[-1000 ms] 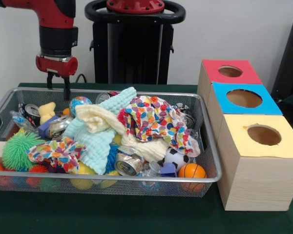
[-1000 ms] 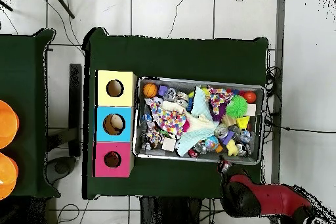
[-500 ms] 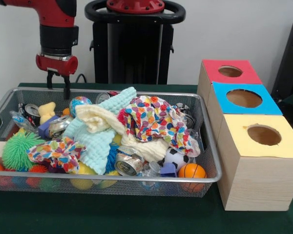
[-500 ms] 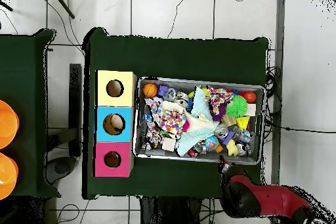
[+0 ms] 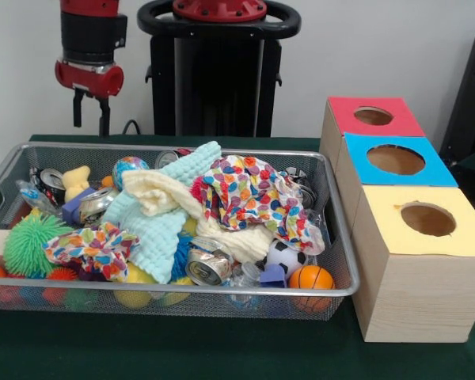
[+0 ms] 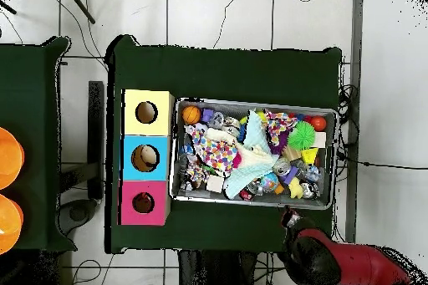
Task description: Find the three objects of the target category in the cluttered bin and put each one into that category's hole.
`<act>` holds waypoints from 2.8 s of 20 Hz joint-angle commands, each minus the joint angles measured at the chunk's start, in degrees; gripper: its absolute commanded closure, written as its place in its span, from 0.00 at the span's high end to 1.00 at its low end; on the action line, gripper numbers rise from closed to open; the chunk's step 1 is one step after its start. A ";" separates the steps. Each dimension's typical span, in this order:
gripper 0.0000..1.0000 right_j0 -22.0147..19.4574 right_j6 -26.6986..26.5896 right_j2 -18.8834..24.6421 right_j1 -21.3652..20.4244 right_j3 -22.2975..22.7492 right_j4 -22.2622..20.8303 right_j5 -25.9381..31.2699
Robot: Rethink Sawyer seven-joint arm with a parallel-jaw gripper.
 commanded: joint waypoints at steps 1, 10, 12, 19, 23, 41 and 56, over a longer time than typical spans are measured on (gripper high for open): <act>1.00 -2.00 -9.18 9.73 -6.66 2.47 4.89 10.43; 1.00 -5.54 -8.18 14.66 -8.42 5.15 4.70 9.69; 1.00 -6.08 -8.57 15.52 -8.61 5.16 5.32 11.09; 1.00 -8.41 -12.27 18.16 -11.49 5.66 8.92 18.11; 1.00 -9.76 -15.71 20.46 -13.10 4.36 11.66 24.04; 1.00 -6.24 -9.72 21.31 3.32 -7.46 2.60 21.64; 1.00 -4.97 -6.51 19.19 15.70 -13.77 -2.16 16.07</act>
